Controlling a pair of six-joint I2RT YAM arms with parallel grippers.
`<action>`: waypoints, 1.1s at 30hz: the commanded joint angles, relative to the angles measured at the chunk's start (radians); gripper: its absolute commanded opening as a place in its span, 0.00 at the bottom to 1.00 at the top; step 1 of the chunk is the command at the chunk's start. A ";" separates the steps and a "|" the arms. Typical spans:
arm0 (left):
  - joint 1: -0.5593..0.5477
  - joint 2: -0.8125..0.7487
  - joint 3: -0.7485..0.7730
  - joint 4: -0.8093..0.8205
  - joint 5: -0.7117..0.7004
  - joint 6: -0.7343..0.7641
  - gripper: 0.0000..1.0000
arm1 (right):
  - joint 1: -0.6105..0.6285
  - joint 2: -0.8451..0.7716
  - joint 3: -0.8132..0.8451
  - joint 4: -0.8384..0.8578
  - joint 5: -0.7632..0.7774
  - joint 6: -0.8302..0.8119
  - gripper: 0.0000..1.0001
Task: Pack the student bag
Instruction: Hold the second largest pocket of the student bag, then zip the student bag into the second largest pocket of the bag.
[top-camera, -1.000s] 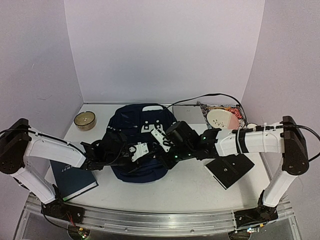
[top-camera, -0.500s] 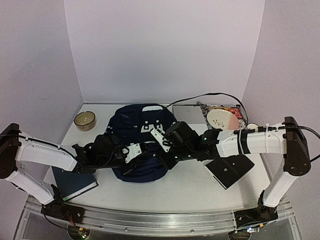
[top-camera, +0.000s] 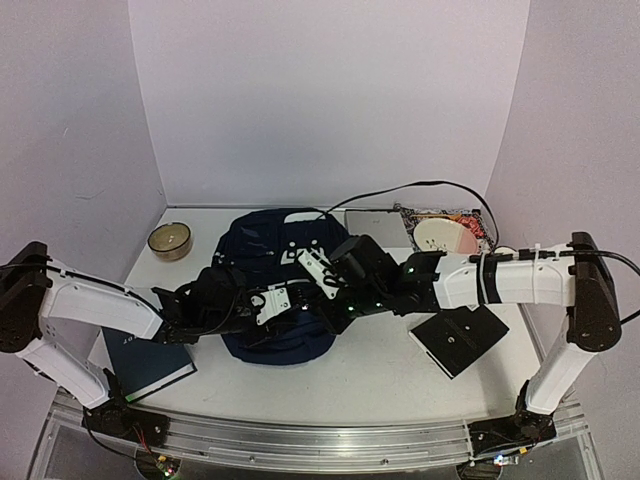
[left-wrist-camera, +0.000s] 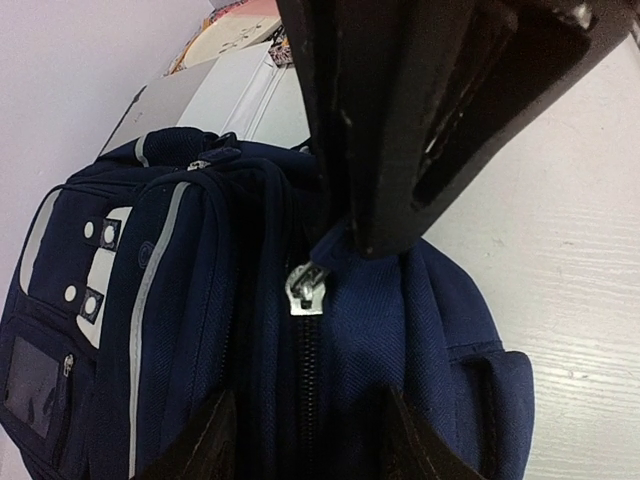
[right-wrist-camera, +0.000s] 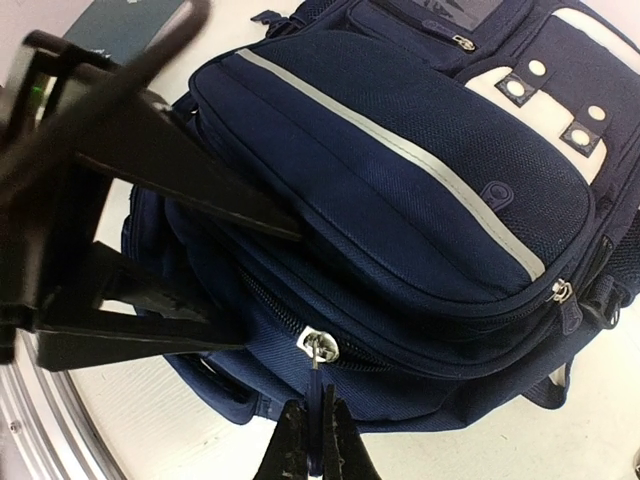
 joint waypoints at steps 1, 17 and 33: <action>-0.009 0.043 0.066 0.021 -0.047 0.033 0.49 | 0.012 -0.037 0.078 0.042 -0.065 -0.018 0.00; -0.020 -0.112 -0.037 0.018 -0.112 -0.027 0.00 | -0.081 -0.060 0.002 0.007 0.192 -0.019 0.00; -0.020 -0.433 -0.169 0.018 -0.001 -0.104 0.00 | -0.339 0.047 0.088 0.007 0.164 -0.024 0.00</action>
